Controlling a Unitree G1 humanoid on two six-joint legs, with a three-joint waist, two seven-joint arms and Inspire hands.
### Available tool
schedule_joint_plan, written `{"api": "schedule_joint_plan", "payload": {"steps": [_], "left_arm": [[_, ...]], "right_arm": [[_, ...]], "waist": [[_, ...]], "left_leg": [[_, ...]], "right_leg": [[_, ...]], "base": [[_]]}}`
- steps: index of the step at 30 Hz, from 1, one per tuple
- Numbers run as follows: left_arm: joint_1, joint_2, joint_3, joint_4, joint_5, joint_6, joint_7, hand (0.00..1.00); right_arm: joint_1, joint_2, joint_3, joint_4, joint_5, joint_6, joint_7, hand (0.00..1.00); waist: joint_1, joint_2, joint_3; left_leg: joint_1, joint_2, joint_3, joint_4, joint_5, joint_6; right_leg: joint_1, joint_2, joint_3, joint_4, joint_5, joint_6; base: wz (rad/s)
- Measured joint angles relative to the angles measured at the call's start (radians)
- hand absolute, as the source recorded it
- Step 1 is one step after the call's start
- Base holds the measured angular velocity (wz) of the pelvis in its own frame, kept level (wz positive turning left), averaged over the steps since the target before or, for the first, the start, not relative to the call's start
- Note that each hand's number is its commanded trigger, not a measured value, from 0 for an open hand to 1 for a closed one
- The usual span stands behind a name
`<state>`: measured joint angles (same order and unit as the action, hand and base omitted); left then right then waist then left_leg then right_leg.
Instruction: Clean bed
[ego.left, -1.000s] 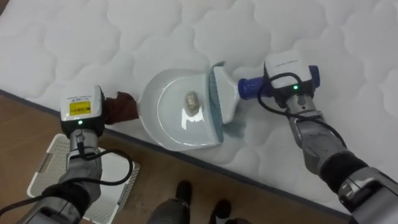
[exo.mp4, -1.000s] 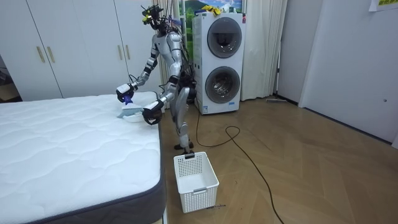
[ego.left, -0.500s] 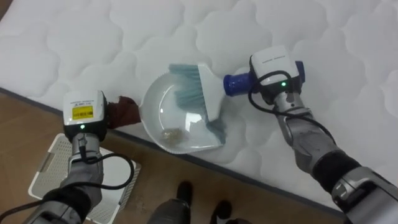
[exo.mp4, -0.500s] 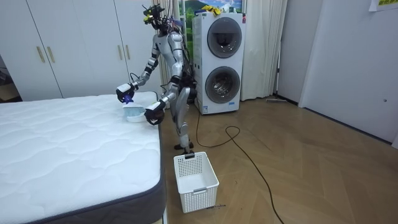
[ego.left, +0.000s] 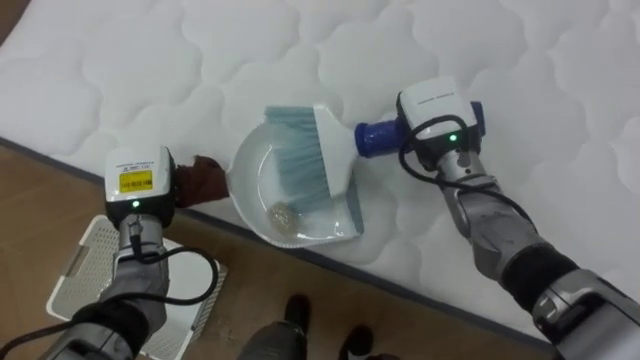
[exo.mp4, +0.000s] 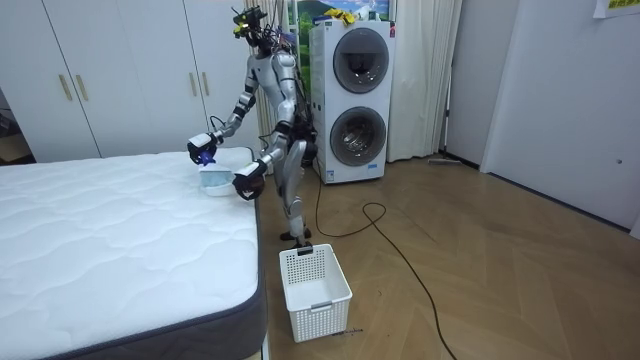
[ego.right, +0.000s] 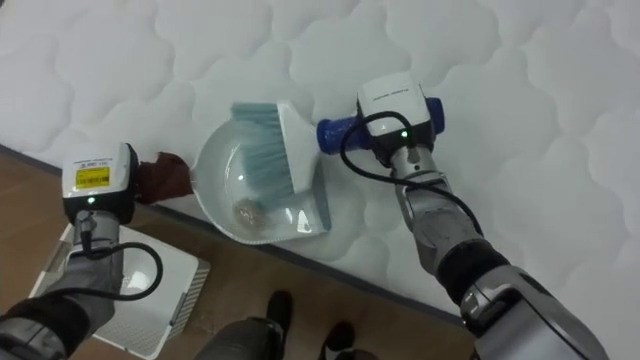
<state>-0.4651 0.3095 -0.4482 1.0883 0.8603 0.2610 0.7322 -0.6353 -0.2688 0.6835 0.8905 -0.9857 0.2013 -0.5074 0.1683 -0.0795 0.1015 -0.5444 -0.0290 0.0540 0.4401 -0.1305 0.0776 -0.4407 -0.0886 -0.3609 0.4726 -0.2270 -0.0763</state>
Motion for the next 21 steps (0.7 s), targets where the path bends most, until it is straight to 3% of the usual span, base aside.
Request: {"api": "schedule_joint_plan", "payload": {"steps": [5,9,12,14,15,21], "left_arm": [[0.004,0.000,0.000,0.000,0.008,-0.001,0.000,1.00],[0.005,0.002,-0.001,0.000,0.009,-0.004,0.002,1.00],[0.015,0.002,0.001,0.000,0.009,-0.012,0.007,1.00],[0.035,0.002,0.003,0.000,0.009,-0.018,0.007,1.00],[0.049,0.002,0.003,0.000,0.009,-0.022,0.007,1.00],[0.075,0.016,0.025,0.000,0.027,-0.036,0.013,1.00]], "right_arm": [[0.040,-0.021,-0.001,0.000,0.046,-0.018,-0.001,1.00],[0.049,-0.072,-0.003,0.025,0.084,-0.057,-0.009,1.00],[0.080,-0.091,-0.055,0.052,0.123,-0.077,-0.020,1.00],[0.111,-0.102,-0.086,0.053,0.145,-0.078,-0.027,1.00],[0.130,-0.110,-0.099,0.053,0.156,-0.080,-0.028,1.00],[0.165,-0.131,-0.161,0.072,0.219,-0.094,-0.032,1.00]], "waist": [[0.000,0.002,-0.0011],[0.001,0.003,-0.0020],[0.001,0.004,-0.0029],[-0.006,0.002,-0.0073],[-0.021,0.005,-0.0161],[-0.051,-0.006,-0.0297]], "left_leg": [[0.002,-0.002,-0.011,0.010,0.000,0.000],[0.010,-0.003,-0.013,0.016,0.000,0.000],[0.034,-0.006,-0.011,0.012,0.001,0.001],[0.051,-0.015,-0.008,0.007,0.001,0.002],[0.054,-0.019,-0.010,0.007,0.002,0.003],[0.111,-0.019,-0.007,-0.002,0.002,0.004]], "right_leg": [[0.005,-0.001,0.002,0.012,-0.002,0.003],[0.017,-0.001,0.007,0.014,-0.003,0.004],[0.035,-0.005,0.012,0.019,-0.007,0.006],[0.043,-0.015,0.019,0.032,-0.019,0.009],[0.048,-0.018,0.018,0.036,-0.022,0.012],[0.101,-0.017,0.025,0.025,-0.028,0.012]], "base": [[0.07],[0.01],[-0.01],[0.01],[0.09],[0.01]]}}
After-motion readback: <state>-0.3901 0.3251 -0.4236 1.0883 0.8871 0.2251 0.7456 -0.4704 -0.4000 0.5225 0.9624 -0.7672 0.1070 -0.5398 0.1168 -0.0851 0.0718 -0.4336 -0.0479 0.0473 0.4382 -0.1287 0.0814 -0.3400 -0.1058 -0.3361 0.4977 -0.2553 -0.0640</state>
